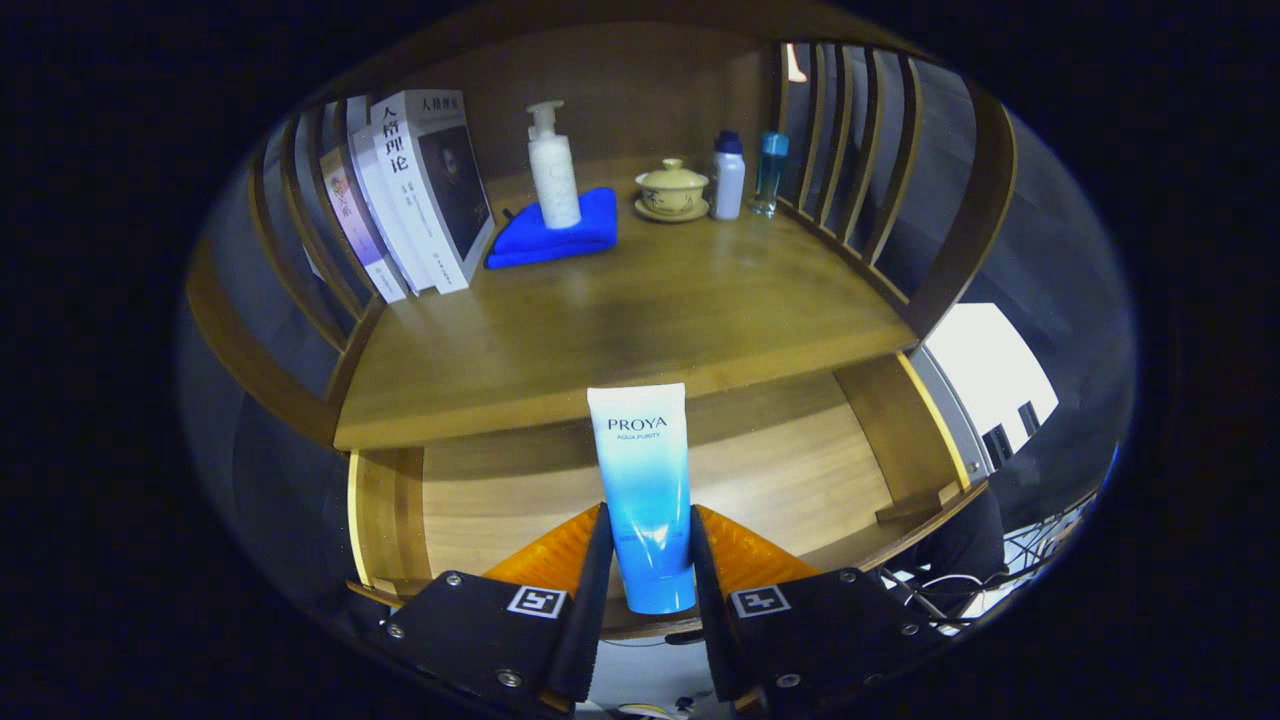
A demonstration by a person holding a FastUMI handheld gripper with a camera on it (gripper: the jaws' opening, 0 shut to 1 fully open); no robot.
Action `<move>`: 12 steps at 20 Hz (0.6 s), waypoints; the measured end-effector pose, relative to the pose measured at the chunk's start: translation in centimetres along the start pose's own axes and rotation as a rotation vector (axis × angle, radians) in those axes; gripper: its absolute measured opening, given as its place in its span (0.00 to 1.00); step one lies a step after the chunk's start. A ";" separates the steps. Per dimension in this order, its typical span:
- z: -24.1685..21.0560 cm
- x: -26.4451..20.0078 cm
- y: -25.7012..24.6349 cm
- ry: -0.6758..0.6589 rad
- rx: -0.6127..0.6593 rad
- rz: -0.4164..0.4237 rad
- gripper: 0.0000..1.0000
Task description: Pull open the drawer, take out the items inside it, and place them on the countertop above the cabinet.
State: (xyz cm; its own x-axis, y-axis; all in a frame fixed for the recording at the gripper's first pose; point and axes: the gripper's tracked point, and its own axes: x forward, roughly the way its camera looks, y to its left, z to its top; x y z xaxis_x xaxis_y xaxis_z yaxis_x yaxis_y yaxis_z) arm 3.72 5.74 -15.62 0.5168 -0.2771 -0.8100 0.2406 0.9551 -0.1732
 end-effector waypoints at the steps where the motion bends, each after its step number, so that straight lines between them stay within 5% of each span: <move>1: 0.7 0.2 0.2 -0.012 -0.006 0.005 0.45; 12: 9.5 4.7 4.1 -0.109 -0.105 0.084 0.45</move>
State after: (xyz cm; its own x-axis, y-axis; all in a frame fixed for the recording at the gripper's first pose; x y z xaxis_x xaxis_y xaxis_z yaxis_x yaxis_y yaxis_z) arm 14.95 7.32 -14.81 0.6185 -0.2006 -0.7597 0.1088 0.9794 -0.1700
